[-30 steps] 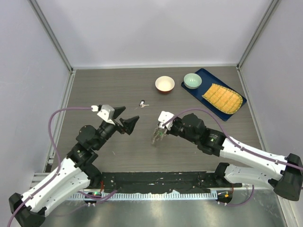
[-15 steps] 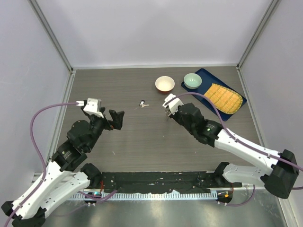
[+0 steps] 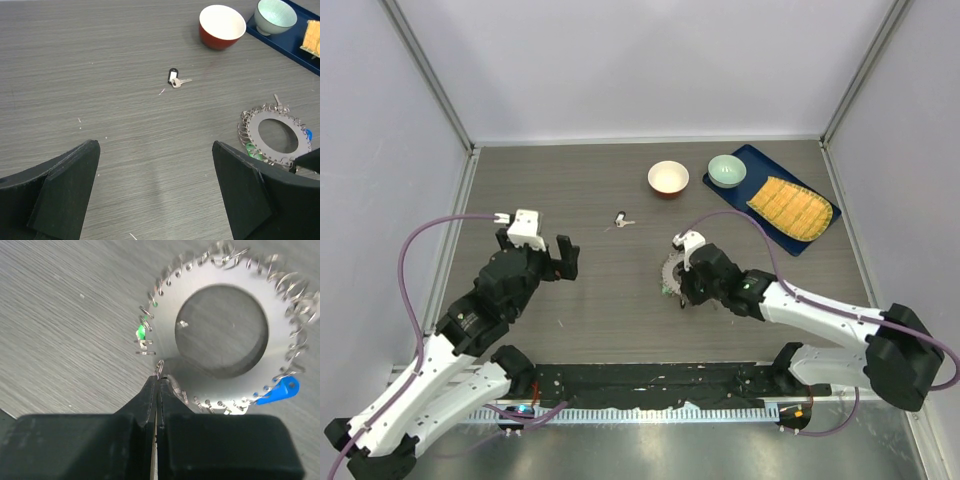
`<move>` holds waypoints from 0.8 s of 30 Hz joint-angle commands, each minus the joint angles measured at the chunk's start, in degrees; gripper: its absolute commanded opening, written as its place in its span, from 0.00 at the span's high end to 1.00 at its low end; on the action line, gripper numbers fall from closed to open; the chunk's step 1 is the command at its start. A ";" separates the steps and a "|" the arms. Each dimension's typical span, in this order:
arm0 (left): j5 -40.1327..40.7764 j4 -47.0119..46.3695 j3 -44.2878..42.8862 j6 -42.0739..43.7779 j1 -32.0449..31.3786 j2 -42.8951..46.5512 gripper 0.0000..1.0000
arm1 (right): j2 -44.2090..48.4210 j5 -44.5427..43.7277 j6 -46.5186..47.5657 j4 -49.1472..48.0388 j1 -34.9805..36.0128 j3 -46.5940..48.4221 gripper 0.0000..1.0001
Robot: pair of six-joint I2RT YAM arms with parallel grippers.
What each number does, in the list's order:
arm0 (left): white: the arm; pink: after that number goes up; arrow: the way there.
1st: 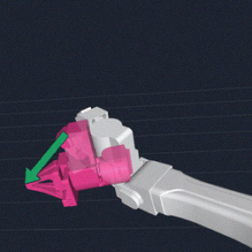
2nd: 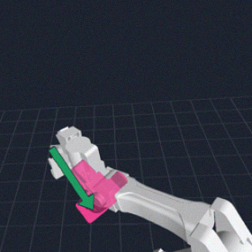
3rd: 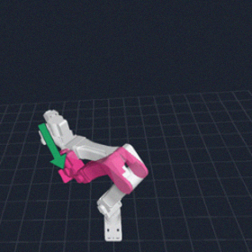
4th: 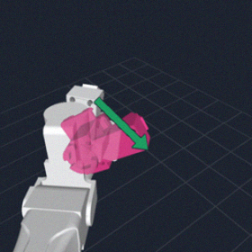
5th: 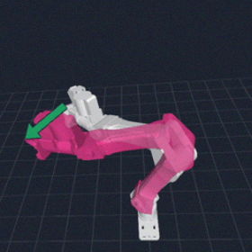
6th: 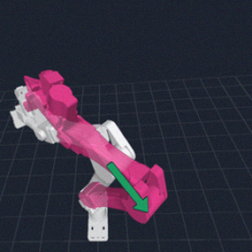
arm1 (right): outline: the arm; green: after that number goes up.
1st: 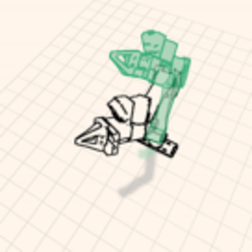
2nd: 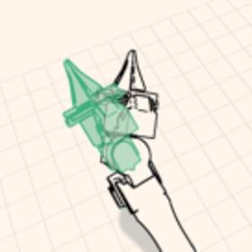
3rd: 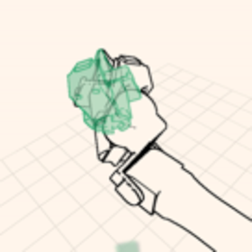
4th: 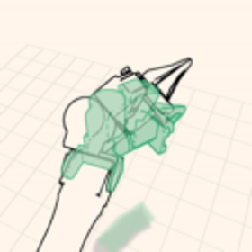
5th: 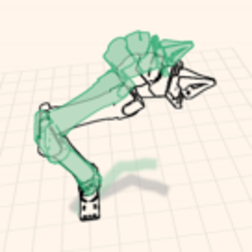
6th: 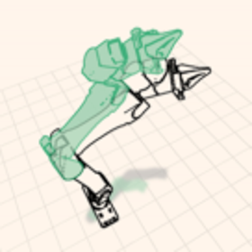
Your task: Put the keys on the keyring
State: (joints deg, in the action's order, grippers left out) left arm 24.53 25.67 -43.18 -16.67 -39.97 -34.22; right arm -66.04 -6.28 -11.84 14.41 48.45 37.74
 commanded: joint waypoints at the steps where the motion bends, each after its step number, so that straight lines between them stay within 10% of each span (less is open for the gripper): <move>1: 3.67 1.48 -2.61 -3.80 0.59 -2.16 0.00 | -1.37 -1.27 -8.73 -6.23 -4.21 -2.84 0.99; 6: 4.03 4.65 -3.58 -8.02 3.05 -5.42 0.00 | -2.51 -1.37 -10.14 -14.06 -10.91 -5.05 0.82; 9: 2.63 4.74 -3.49 -10.66 6.64 -6.38 0.00 | -1.47 -2.84 -9.00 -15.64 -11.36 -3.29 0.51; 15: -1.33 4.91 -4.19 -13.30 12.97 -7.18 0.00 | 5.47 -11.01 -9.26 -14.77 -12.94 -1.70 0.19; 24: 6.47 4.04 -2.36 -10.67 13.16 2.74 0.00 | 25.33 -31.93 -4.43 -4.75 -13.11 2.07 0.08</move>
State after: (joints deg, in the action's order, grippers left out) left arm 25.61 31.31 -44.91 -28.67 -27.18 -37.17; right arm -48.21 -25.71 -18.70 7.07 35.51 36.12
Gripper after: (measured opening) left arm 0.996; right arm 0.905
